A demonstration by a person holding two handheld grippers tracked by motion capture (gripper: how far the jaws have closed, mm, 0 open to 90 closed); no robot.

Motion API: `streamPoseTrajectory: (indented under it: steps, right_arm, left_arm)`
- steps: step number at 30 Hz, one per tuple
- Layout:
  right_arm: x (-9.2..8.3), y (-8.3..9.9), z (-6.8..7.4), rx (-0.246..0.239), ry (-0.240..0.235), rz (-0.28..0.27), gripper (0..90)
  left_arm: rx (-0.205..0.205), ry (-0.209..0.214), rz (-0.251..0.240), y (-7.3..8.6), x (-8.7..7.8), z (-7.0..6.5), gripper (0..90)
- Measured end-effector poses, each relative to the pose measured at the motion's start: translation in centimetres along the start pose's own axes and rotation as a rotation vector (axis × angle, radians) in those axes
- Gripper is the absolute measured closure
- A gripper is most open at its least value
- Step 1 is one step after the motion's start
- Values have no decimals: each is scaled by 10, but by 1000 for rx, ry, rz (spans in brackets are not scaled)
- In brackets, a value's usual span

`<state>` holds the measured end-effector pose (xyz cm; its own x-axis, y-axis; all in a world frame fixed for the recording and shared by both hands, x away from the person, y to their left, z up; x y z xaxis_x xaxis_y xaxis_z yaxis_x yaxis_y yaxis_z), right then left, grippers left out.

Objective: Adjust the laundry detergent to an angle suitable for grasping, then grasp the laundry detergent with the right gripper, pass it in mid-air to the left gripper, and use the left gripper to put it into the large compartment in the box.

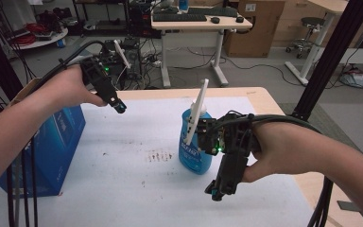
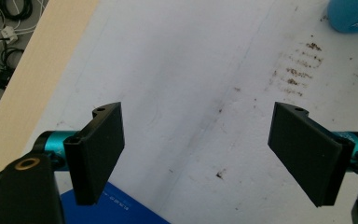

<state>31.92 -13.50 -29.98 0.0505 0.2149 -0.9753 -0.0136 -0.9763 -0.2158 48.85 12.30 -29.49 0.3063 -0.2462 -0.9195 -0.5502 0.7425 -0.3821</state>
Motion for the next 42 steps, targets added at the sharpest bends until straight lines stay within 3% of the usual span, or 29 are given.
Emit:
streamPoseTrajectory:
  steps: [12,33,42]
  right_arm:
    - [-3,2,3,3,-7,-14,128]
    - [-9,3,5,-4,-8,-37,128]
    - [-15,8,3,36,6,-78,128]
  left_arm:
    - [1,-13,-8,0,-5,-3,186]
    - [21,2,-24,0,-13,-7,186]
    - [20,-2,-30,2,-16,-6,186]
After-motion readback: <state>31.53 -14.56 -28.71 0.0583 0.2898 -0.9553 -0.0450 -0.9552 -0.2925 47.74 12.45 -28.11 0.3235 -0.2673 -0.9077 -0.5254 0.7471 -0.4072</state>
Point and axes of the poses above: each handheld gripper's, and its own axes: x roughly forward along the jaws, y roughly out of its underside, z roughly to its left, the point moved 1 cm from there along x, roughly forward along the jaws, and after that the axes turned 8 degrees about -x, right-handed, at the moved point
